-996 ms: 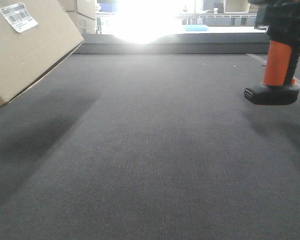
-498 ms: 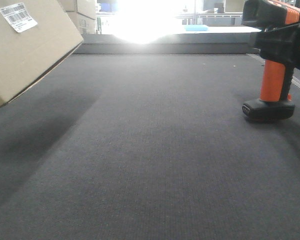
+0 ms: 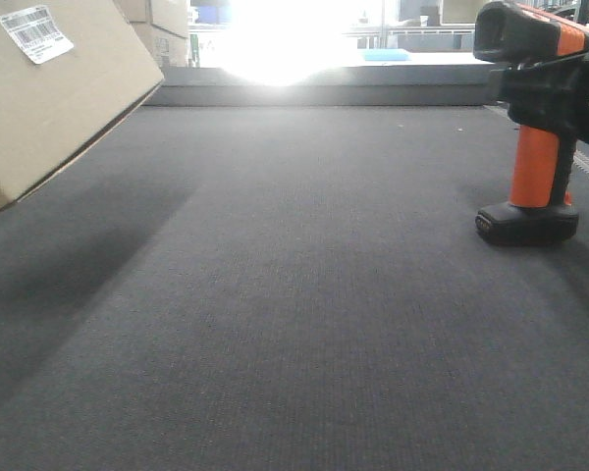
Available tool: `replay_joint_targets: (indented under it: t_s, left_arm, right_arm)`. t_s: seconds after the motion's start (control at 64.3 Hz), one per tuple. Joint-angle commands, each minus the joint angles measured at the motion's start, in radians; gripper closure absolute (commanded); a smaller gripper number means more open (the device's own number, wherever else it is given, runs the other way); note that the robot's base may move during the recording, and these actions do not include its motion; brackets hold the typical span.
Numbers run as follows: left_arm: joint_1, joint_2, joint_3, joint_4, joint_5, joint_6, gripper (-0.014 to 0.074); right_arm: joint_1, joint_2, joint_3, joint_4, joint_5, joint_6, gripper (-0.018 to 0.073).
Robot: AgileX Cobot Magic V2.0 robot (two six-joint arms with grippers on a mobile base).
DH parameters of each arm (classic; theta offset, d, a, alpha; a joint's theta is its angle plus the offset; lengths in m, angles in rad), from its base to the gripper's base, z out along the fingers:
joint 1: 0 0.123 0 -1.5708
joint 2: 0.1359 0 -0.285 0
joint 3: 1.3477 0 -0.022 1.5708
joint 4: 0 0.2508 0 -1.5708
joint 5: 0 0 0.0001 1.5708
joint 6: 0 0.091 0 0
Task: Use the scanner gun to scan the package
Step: 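Lower the scanner gun back onto the belt with the right gripper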
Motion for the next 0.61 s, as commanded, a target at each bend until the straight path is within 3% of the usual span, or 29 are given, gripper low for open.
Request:
replay_joint_targets:
  t_s: [0.0, 0.093, 0.202, 0.28, 0.591]
  left_arm:
    - [-0.006, -0.013, -0.003, -0.019, -0.007, -0.006, 0.0707]
    - [-0.006, -0.013, -0.003, -0.019, -0.007, -0.006, 0.0707]
    - [-0.006, -0.013, -0.003, -0.019, -0.007, -0.006, 0.0707]
    - [-0.006, -0.013, -0.003, -0.019, -0.007, -0.006, 0.0707]
    - [-0.006, -0.013, -0.003, -0.031, -0.007, -0.006, 0.0707]
  right_arm:
    - [0.000, -0.008, -0.002, -0.012, -0.047, 0.000, 0.0677]
    - [0.000, -0.008, -0.002, -0.012, -0.047, 0.000, 0.0473]
    - [0.000, -0.008, -0.002, -0.012, -0.047, 0.000, 0.0147]
    - [0.000, -0.008, -0.002, -0.012, -0.047, 0.000, -0.0011]
    - [0.000, -0.046, -0.002, -0.012, 0.097, -0.007, -0.0009]
